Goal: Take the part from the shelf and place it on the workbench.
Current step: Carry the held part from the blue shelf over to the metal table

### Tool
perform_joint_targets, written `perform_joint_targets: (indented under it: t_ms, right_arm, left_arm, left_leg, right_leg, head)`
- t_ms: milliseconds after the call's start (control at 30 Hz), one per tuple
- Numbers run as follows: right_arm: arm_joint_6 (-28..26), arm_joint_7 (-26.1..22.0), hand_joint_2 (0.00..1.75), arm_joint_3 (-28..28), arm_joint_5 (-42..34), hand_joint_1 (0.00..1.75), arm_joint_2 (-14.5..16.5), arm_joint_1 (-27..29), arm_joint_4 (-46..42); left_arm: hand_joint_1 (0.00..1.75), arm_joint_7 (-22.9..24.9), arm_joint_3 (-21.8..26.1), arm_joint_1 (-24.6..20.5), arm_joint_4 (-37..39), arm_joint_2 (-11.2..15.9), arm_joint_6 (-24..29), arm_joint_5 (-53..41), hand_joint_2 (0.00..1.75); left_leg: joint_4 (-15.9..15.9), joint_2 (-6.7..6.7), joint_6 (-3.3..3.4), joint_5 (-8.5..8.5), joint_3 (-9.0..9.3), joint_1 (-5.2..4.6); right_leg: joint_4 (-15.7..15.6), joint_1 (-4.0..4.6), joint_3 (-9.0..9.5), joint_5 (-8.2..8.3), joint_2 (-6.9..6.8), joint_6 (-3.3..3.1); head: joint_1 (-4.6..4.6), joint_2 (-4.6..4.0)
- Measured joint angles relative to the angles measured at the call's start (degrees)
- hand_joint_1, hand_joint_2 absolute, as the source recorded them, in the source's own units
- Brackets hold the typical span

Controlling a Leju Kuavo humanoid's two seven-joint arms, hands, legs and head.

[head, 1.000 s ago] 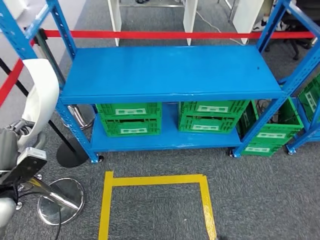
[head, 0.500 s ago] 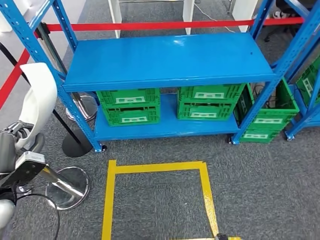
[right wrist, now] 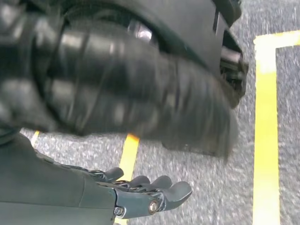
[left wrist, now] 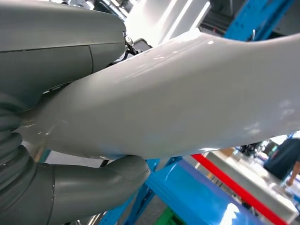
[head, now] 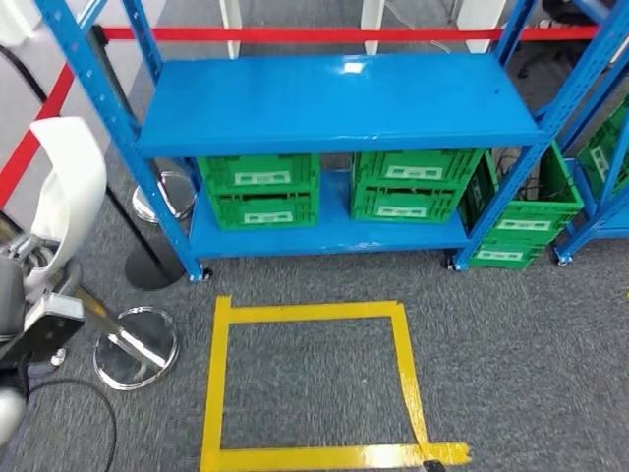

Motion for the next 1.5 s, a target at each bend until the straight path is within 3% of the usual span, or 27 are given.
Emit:
perform_joint_targets:
  t_ms: [67, 100, 167, 233, 300, 333, 367, 433, 500, 567, 600, 633, 700, 767, 833, 867, 933, 1000, 1100, 1133, 1167, 1233, 1267, 1300, 1367, 1433, 1500]
  right_arm:
    - [0.34, -0.2, 1.75, 0.0, -0.48, 0.0, -0.05, 0.03, 0.02]
    - [0.57, -0.13, 1.75, 0.0, -0.62, 0.0, -0.09, 0.05, 0.02]
    - [0.81, 0.17, 1.75, 0.0, -0.69, 0.0, -0.14, 0.07, 0.02]
    - [0.66, 0.43, 1.75, 0.0, -0.65, 0.0, -0.18, 0.06, 0.02]
    - [0.16, 0.28, 1.75, 0.0, -0.6, 0.0, -0.24, -0.04, 0.02]
    - [-0.07, 0.06, 1.75, 0.0, -0.58, 0.0, -0.27, -0.09, 0.02]
    - [-0.24, -0.21, 1.75, 0.0, -0.58, 0.0, -0.28, -0.13, 0.02]
    - [-0.53, -0.75, 1.75, -0.01, -0.73, 0.0, -0.3, -0.13, 0.02]
    - [-0.95, -1.19, 1.75, -0.08, -1.19, 0.0, -0.37, -0.19, 0.02]
    - [-1.25, -1.38, 1.75, -0.25, -1.68, 0.0, -0.52, -0.26, 0.02]
    - [-1.31, -1.36, 1.75, -0.32, -1.81, 0.0, -0.61, -0.26, 0.02]
    - [-1.33, -1.26, 1.75, -0.36, -1.86, 0.0, -0.66, -0.26, 0.02]
    - [-1.39, -1.0, 1.75, -0.36, -1.86, 0.0, -0.68, -0.23, 0.02]
    - [-1.56, -0.9, 1.75, -0.35, -1.82, 0.0, -0.68, -0.21, 0.02]
    - [-1.75, -1.0, 1.75, -0.37, -1.74, 0.0, -0.68, -0.23, 0.02]
    - [-1.8, -1.09, 1.75, -0.37, -1.7, 0.0, -0.68, -0.24, 0.02]
    - [-1.74, -1.28, 1.75, -0.37, -1.76, 0.0, -0.68, -0.15, 0.04]
    - [-1.55, -1.45, 1.75, -0.37, -1.92, 0.0, -0.69, 0.01, 0.08]
    - [-1.24, -1.57, 1.75, -0.36, -2.11, 0.0, -0.66, 0.11, 0.1]
    - [-1.19, -1.57, 1.75, -0.35, -2.16, 0.0, -0.66, 0.1, 0.1]
    - [-1.15, -1.58, 1.75, -0.35, -2.19, 0.0, -0.66, 0.05, 0.1]
    - [-1.13, -1.57, 1.75, -0.35, -2.19, 0.0, -0.67, -0.02, 0.1]
    - [-1.13, -1.57, 1.75, -0.35, -2.15, 0.0, -0.67, -0.06, 0.1]
    - [-1.13, -1.57, 1.75, -0.35, -2.09, 0.0, -0.69, -0.11, 0.1]
    - [-1.12, -1.58, 1.75, -0.35, -1.91, 0.0, -0.74, -0.24, 0.1]
    - [-1.0, -1.57, 1.75, -0.34, -1.67, 0.0, -0.76, -0.24, 0.1]
    - [-0.5, -1.56, 1.75, -0.28, -1.2, 0.0, -0.73, -0.18, 0.1]
  left_arm:
    - [1.75, -0.17, -0.71, -1.84, 0.87, -0.38, -0.09, -0.24, 1.75]
    - [1.75, -0.18, -1.23, -2.73, 1.42, -0.58, -0.13, -0.42, 1.75]
    - [1.75, 0.15, -2.39, -4.2, 2.46, -0.86, -0.08, -0.72, 1.75]
    - [1.75, 0.58, -3.27, -5.12, 3.19, -0.99, 0.11, -0.81, 1.75]
    - [1.75, 0.71, -3.78, -5.56, 3.52, -1.01, 0.52, -0.76, 1.75]
    - [1.75, 0.68, -3.97, -5.69, 3.57, -1.0, 0.78, -0.71, 1.75]
    - [1.75, 0.58, -4.14, -5.8, 3.59, -0.98, 1.07, -0.53, 1.75]
    - [1.75, 0.21, -4.46, -6.0, 3.75, -0.96, 1.59, 0.28, 1.75]
    - [1.75, -0.44, -4.76, -6.07, 4.05, -0.95, 2.12, 1.48, 1.75]
    - [1.75, -1.06, -5.08, -6.07, 4.25, -0.94, 2.61, 2.28, 1.75]
    - [1.75, -1.26, -5.23, -6.02, 4.29, -0.94, 2.81, 2.52, 1.75]
    - [1.75, -1.38, -5.34, -5.91, 4.32, -0.94, 2.97, 2.61, 1.75]
    - [1.75, -1.49, -5.46, -5.6, 4.33, -0.94, 3.16, 2.77, 1.75]
    - [1.75, -1.51, -5.47, -5.33, 4.33, -0.94, 3.27, 2.83, 1.75]
    - [1.75, -1.53, -5.47, -5.19, 4.24, -0.95, 3.34, 2.84, 1.75]
    - [1.75, -1.55, -5.47, -5.16, 4.19, -0.95, 3.37, 2.85, 1.75]
    - [1.75, -1.58, -5.49, -5.1, 4.15, -0.99, 3.4, 2.89, 1.75]
    - [1.75, -1.6, -5.54, -5.07, 4.21, -1.08, 3.42, 2.91, 1.75]
    - [1.75, -1.61, -5.58, -4.97, 4.27, -1.27, 3.45, 2.96, 1.75]
    - [1.75, -1.61, -5.59, -4.94, 4.28, -1.32, 3.45, 3.0, 1.75]
    - [1.75, -1.61, -5.61, -4.91, 4.29, -1.37, 3.45, 3.03, 1.75]
    - [1.75, -1.6, -5.67, -4.83, 4.31, -1.48, 3.46, 3.07, 1.75]
    - [1.75, -1.6, -5.69, -4.81, 4.31, -1.53, 3.47, 3.07, 1.75]
    - [1.75, -1.59, -5.7, -4.77, 4.3, -1.57, 3.49, 3.07, 1.75]
    - [1.75, -1.61, -5.7, -4.71, 4.29, -1.62, 3.57, 3.07, 1.75]
    - [1.75, -1.62, -5.72, -4.5, 4.29, -1.68, 3.69, 3.07, 1.75]
    - [1.75, -1.66, -5.74, -4.06, 4.29, -1.74, 3.78, 3.08, 1.75]
  left_leg:
    - [0.01, 0.07, 0.46, 0.81, -1.11, 0.01]
    - [0.16, 0.1, 0.48, 1.21, -1.73, -0.03]
    - [0.53, 0.16, 0.34, 2.05, -3.04, -0.07]
    - [1.03, 0.21, -0.03, 2.86, -4.37, -0.05]
    - [1.49, 0.22, -0.59, 3.62, -5.35, -0.13]
    - [1.56, 0.23, -0.91, 4.05, -5.54, -0.17]
    - [1.54, 0.25, -1.22, 4.55, -5.66, -0.19]
    - [1.54, 0.2, -1.84, 5.02, -5.96, -0.1]
    - [3.72, 0.08, -2.41, 1.71, -6.82, -0.02]
    - [9.97, 0.04, -2.78, -4.61, -8.0, 0.05]
    - [13.85, 0.03, -2.85, -6.93, -8.47, 0.07]
    - [17.03, 0.02, -2.84, -7.74, -8.61, 0.07]
    - [18.9, -0.01, -2.6, -5.51, -7.07, 0.03]
    - [13.86, -0.09, -2.01, -2.69, -2.56, -0.1]
    - [5.51, -0.19, -1.39, -3.46, 3.01, -0.37]
    - [2.54, -0.22, -1.16, -4.28, 4.71, -0.55]
    - [0.14, -0.16, -0.73, -4.3, 5.08, -0.67]
    - [-0.34, 0.1, -0.03, -2.79, 3.8, -0.51]
    - [-0.25, 0.34, 0.75, -0.44, 1.08, -0.47]
    - [-0.07, 0.38, 0.77, 0.28, 0.05, -0.51]
    - [0.13, 0.43, 0.73, 0.99, -1.04, -0.53]
    - [0.6, 0.47, 0.51, 2.35, -3.23, -0.51]
    - [0.87, 0.46, 0.32, 3.02, -4.19, -0.5]
    - [1.17, 0.41, 0.06, 3.61, -4.97, -0.54]
    - [1.53, 0.38, -0.52, 4.8, -5.86, -0.6]
    - [1.41, 0.41, -1.19, 6.03, -6.25, -0.54]
    - [2.15, 0.24, -1.89, 4.53, -6.77, -0.36]
  right_leg:
    - [6.72, -0.24, -2.09, -4.91, 0.17, 0.44]
    - [10.08, -0.32, -2.75, -6.3, 0.18, 0.62]
    - [12.46, -0.37, -2.02, -5.27, 0.17, 0.83]
    - [7.42, -0.44, 2.24, -1.79, 0.18, 0.82]
    - [-0.68, -0.43, 7.72, -1.52, 0.36, 0.53]
    - [-3.3, -0.35, 9.21, -2.02, 0.5, 0.28]
    - [-4.62, -0.22, 9.85, -2.48, 0.64, 0.01]
    - [-4.7, -0.2, 8.96, -1.67, 0.59, -0.72]
    - [-4.65, -0.29, 8.01, -0.54, 0.29, -1.75]
    - [-4.42, -0.14, 6.69, 0.75, 0.09, -2.57]
    - [-4.19, 0.0, 5.75, 1.36, 0.03, -2.76]
    - [-3.87, 0.15, 4.7, 1.93, 0.0, -2.86]
    - [-2.99, 0.4, 2.45, 2.9, -0.03, -2.88]
    - [-2.14, 0.52, 0.54, 3.72, 0.01, -2.67]
    - [-1.62, 0.66, -0.56, 4.55, 0.08, -2.17]
    - [-1.63, 0.64, -0.89, 5.14, 0.1, -1.85]
    - [-1.96, 0.53, -1.52, 6.44, 0.09, -1.21]
    - [-1.24, 0.42, -2.49, 4.83, 0.15, -0.63]
    - [7.08, 0.08, -4.36, -3.78, 0.22, 0.18]
    - [10.58, -0.04, -4.66, -5.25, 0.21, 0.37]
    - [12.97, -0.11, -4.39, -5.03, 0.21, 0.53]
    - [12.62, -0.17, -1.57, -1.6, 0.21, 0.63]
    - [9.58, -0.19, 1.29, -0.24, 0.24, 0.57]
    - [4.99, -0.12, 5.01, -0.19, 0.27, 0.42]
    - [-3.11, 0.07, 10.55, -2.23, 0.41, -0.21]
    - [-5.53, 0.25, 11.32, -2.9, 0.47, -1.05]
    - [-5.37, 0.17, 10.05, -1.59, 0.23, -1.99]
  head:
    - [0.24, 0.0]
    - [0.32, 0.0]
    - [0.43, -0.01]
    - [0.47, -0.01]
    - [0.47, -0.01]
    - [0.43, -0.01]
    - [0.46, 0.0]
    - [0.45, 0.0]
    - [0.28, -0.01]
    - [0.12, -0.01]
    - [0.08, -0.01]
    - [0.1, -0.01]
    - [0.09, -0.01]
    - [0.08, -0.01]
    - [0.12, -0.01]
    - [0.13, -0.01]
    - [0.14, -0.01]
    - [0.21, -0.01]
    - [0.43, -0.01]
    - [0.43, -0.01]
    - [0.43, -0.01]
    - [0.43, -0.01]
    - [0.44, -0.01]
    - [0.44, -0.01]
    - [0.4, -0.01]
    - [0.38, -0.01]
    - [0.31, -0.01]
